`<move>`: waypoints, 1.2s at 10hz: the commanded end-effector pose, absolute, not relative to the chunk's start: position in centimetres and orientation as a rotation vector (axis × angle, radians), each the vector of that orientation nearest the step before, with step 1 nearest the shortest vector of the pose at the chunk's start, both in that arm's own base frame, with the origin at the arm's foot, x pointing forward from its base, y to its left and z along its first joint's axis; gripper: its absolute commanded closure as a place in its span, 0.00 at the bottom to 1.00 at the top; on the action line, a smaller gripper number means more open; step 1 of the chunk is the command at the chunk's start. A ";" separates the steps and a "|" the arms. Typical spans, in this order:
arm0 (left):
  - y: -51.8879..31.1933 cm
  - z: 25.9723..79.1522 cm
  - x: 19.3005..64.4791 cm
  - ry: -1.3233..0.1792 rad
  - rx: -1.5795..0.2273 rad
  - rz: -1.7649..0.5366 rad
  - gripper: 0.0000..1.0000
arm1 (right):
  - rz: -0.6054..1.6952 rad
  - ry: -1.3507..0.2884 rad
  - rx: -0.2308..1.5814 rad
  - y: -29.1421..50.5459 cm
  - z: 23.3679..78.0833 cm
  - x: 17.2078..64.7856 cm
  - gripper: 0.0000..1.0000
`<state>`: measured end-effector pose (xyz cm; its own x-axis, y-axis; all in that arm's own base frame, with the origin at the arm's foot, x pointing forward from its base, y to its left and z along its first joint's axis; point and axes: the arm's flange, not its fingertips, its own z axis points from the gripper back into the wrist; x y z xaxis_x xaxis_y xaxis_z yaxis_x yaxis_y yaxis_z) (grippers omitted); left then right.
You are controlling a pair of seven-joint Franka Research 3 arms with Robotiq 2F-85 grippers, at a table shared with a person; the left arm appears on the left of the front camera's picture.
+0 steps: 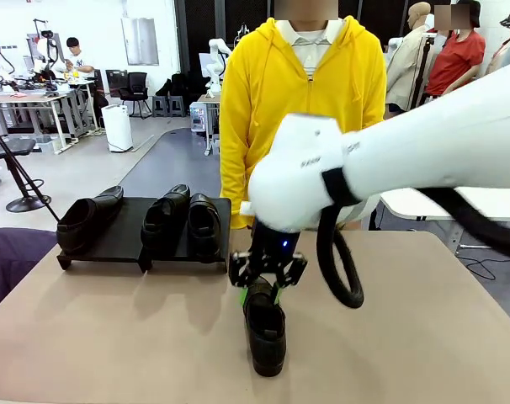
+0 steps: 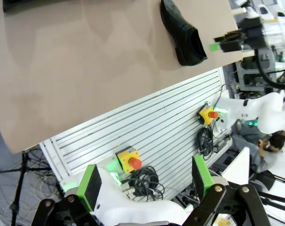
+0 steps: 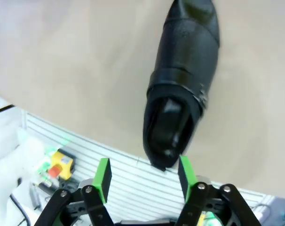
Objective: Organize the shoes by placing them on the stand.
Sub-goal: Pick up one Shoe and place it in the middle of the table.
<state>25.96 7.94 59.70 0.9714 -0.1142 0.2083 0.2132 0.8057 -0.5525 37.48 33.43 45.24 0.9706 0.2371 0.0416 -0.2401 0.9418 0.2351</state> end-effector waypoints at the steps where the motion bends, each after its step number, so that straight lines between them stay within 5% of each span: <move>1: 8.1 59.7 26.0 -0.181 -0.619 -0.184 0.00 | 0.231 -0.020 0.269 25.2 50.2 34.6 0.00; 4: 8.1 59.7 26.0 -0.181 -0.619 -0.184 0.00 | 0.220 0.086 0.464 11.5 56.6 30.2 0.00; 8: 8.1 59.7 26.0 -0.181 -0.619 -0.184 0.00 | -0.102 -0.143 0.682 -2.9 58.7 21.9 0.00; 10: 8.1 59.7 26.0 -0.181 -0.619 -0.184 0.00 | -0.212 -0.183 0.650 -4.2 56.2 21.0 0.00; 12: 8.1 59.7 26.0 -0.181 -0.619 -0.184 0.00 | -0.129 -0.133 0.655 -4.7 59.6 21.2 0.00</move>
